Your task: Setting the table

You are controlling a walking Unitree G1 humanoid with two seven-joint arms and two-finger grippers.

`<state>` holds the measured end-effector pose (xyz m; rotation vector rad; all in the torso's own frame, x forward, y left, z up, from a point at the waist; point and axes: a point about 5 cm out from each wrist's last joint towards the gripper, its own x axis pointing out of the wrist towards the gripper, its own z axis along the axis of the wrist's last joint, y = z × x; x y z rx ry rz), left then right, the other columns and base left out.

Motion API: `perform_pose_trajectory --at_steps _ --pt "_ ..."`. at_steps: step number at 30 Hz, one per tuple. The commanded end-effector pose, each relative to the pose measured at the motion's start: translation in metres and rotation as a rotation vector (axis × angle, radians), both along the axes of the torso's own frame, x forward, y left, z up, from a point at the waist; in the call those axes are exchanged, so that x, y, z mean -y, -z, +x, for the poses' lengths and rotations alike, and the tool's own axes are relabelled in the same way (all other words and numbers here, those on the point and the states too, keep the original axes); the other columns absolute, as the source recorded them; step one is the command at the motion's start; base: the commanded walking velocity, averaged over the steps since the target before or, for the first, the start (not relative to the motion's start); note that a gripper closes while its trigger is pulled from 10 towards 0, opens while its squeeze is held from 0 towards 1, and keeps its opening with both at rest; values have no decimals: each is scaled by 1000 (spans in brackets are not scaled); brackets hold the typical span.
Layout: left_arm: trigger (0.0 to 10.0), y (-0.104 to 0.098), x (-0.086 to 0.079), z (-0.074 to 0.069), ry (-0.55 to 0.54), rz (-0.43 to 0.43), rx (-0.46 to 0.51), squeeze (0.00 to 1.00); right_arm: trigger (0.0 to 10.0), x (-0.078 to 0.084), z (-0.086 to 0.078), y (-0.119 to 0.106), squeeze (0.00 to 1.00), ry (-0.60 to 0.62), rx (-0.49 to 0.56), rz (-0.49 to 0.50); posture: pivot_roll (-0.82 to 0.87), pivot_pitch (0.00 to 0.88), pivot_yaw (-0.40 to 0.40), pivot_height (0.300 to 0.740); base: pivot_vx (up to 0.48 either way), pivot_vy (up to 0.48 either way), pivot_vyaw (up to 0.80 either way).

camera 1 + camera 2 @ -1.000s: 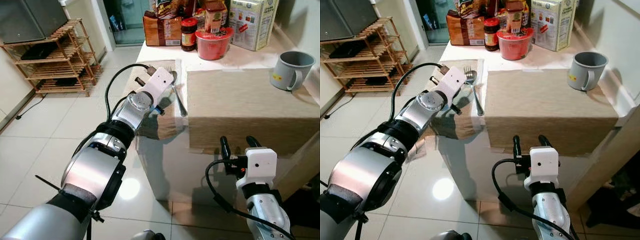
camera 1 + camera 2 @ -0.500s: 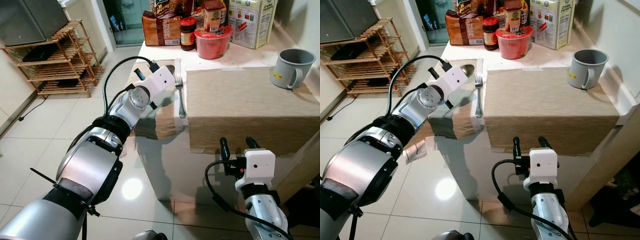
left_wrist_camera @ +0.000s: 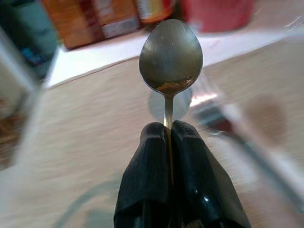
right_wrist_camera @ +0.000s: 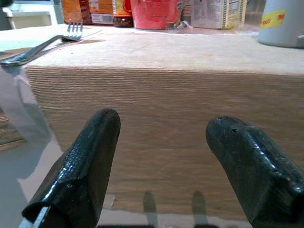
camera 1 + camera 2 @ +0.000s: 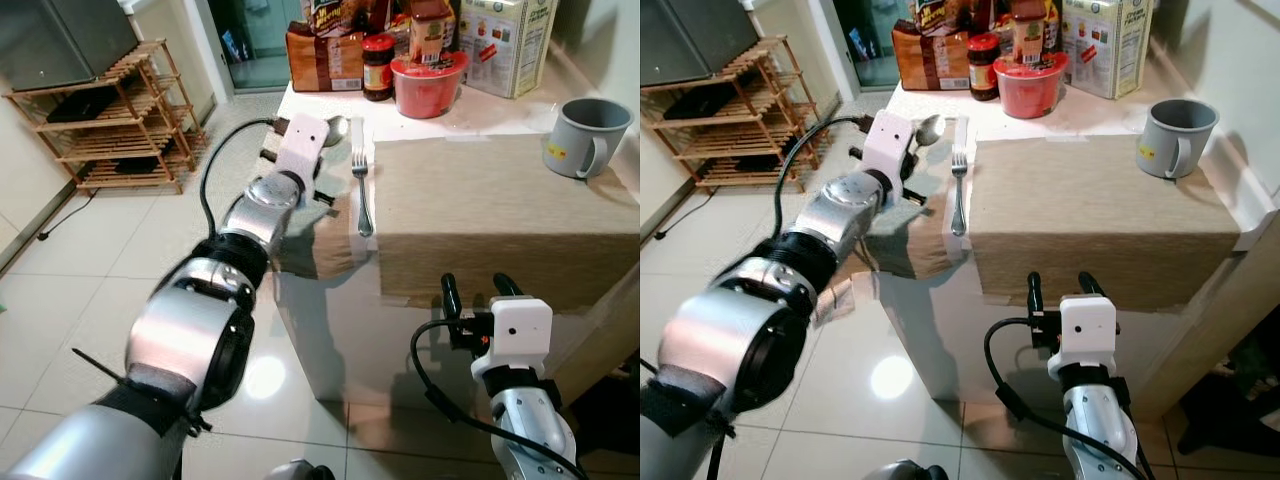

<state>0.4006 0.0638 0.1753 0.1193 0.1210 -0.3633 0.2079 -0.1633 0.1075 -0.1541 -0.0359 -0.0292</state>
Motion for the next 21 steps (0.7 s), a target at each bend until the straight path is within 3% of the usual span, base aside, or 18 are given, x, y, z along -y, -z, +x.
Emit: perform_pose_trajectory --at_steps 1,5,11,12,13,15,21 --pt "0 -10 -7 3 -12 -28 42 0 10000 0 2 -3 0 -1 16 -3 -97 0 150 723 0 0 0" --pt "0 -5 -9 -16 34 -125 174 0 10000 9 6 -8 0 58 45 -31 -85 0 139 723 0 0 0" --pt "0 -1 -15 -26 28 -141 223 0 10000 12 8 -10 0 74 59 -33 -79 0 136 723 0 0 0" --pt "0 7 -26 -37 0 -123 262 0 10000 12 12 -12 0 71 65 -28 -70 0 129 723 0 0 0" --pt "0 7 -26 -37 0 -123 262 0 10000 12 12 -12 0 71 65 -28 -70 0 129 723 0 0 0" --pt "0 16 -38 -54 -16 -125 285 0 10000 13 17 -15 0 67 80 -13 -64 0 120 723 0 0 0" --pt "0 16 -57 -86 -29 -115 356 0 10000 22 15 -21 0 93 105 -18 -70 0 115 723 0 0 0"
